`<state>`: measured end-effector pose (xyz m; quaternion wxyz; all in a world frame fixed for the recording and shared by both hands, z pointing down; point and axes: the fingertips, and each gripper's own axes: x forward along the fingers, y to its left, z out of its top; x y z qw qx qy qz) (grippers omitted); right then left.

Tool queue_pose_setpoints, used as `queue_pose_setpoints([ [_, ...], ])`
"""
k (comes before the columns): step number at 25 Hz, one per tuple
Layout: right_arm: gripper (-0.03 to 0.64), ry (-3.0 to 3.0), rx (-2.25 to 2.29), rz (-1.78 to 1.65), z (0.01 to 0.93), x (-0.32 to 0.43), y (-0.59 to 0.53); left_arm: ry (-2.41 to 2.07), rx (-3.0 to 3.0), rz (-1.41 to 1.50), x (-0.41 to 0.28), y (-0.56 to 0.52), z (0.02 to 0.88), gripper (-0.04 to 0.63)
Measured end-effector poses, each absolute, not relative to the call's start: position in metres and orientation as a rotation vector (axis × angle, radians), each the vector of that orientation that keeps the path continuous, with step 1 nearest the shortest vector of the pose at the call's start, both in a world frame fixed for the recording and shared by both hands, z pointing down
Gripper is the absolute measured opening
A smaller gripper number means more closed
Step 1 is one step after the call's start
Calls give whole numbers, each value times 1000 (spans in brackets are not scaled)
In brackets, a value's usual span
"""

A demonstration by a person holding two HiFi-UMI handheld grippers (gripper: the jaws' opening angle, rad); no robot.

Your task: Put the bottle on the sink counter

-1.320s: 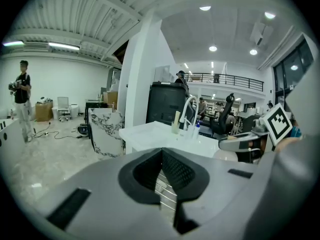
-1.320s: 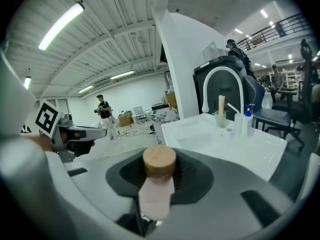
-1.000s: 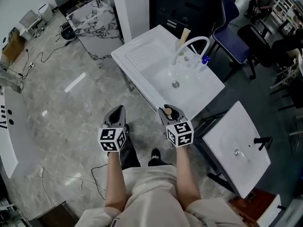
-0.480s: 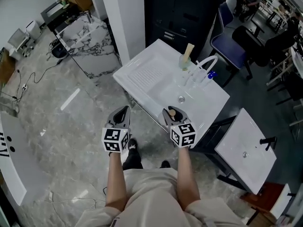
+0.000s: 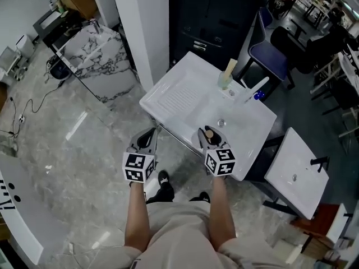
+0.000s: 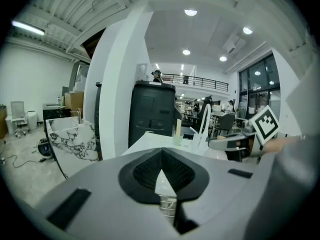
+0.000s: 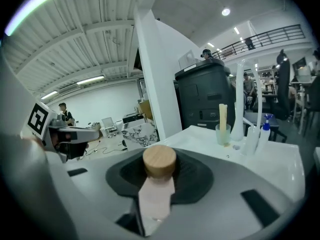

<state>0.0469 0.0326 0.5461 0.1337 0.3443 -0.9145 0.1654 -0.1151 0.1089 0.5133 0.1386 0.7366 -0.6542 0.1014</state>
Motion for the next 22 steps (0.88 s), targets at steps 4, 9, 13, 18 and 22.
queue_pose_setpoints([
  [4,105,-2639,1058,493,547,32,27,-1844,2156,348,-133,108,525,6],
  [9,105,-2614,1080,516,557,15,27,-1815,2165,332,-153,105,530,6],
  [13,104,-2596,1089,523,563,6,18,-1795,2167,318,-163,96,533,6],
  [18,104,-2601,1082,512,565,-11,-11,-1794,2160,310,-180,68,536,6],
  [22,104,-2606,1066,507,568,-27,-42,-1783,2183,326,-189,32,538,6],
])
